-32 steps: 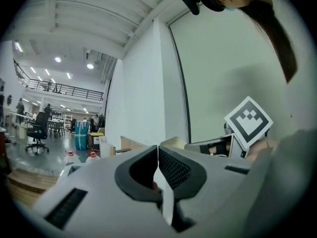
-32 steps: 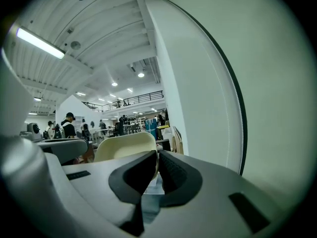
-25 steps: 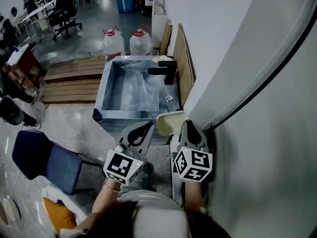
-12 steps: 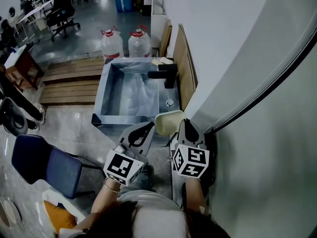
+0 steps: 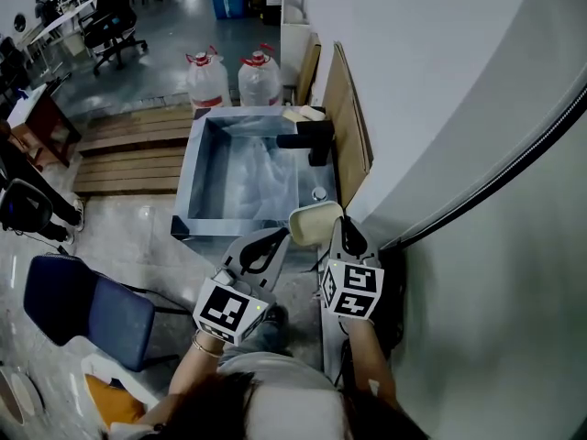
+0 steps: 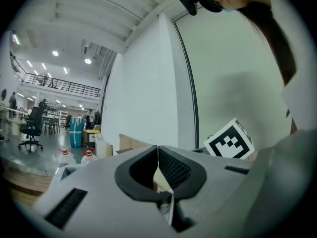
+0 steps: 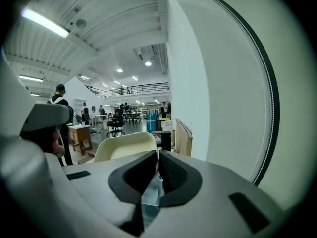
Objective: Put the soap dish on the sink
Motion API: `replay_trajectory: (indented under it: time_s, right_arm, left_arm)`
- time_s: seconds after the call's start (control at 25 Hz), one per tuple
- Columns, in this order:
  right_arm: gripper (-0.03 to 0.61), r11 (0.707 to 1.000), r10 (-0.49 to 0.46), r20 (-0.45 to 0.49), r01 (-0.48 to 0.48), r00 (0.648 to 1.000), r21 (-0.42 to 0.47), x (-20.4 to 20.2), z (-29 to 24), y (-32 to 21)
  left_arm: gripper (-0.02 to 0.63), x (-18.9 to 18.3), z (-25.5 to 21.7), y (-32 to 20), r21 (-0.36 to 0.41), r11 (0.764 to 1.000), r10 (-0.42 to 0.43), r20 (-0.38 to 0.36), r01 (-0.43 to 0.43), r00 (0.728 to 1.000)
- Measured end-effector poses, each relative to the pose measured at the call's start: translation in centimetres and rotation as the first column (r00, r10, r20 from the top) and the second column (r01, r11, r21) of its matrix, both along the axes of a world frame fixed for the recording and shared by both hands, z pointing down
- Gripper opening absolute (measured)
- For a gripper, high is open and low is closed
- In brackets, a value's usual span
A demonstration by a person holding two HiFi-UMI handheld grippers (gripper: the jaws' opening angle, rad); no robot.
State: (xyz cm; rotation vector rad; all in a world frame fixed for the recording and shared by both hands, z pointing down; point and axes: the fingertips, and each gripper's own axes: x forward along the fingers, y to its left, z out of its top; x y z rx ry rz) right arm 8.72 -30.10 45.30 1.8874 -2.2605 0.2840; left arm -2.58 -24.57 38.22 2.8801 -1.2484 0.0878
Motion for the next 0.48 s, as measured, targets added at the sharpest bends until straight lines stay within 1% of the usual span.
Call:
replay_trajectory:
  time_s: [0.24,0.48]
  right_arm:
    - [0.037,0.999,0.005,-0.026,-0.006,1.000,-0.035,-0.1,1.7,-1.8]
    - [0.038,0.998,0.004,-0.048,-0.008,0.999,-0.070,0.5,4.1,-3.7]
  left_arm:
    - [0.009,-0.1,0.3,-1.1,-0.022,1.000,0.013,0.000,-0.013,1.000]
    - [0.009,0.6,0.6,-2.5,-0.018,1.000,0.026,0.009,-0.026,1.000]
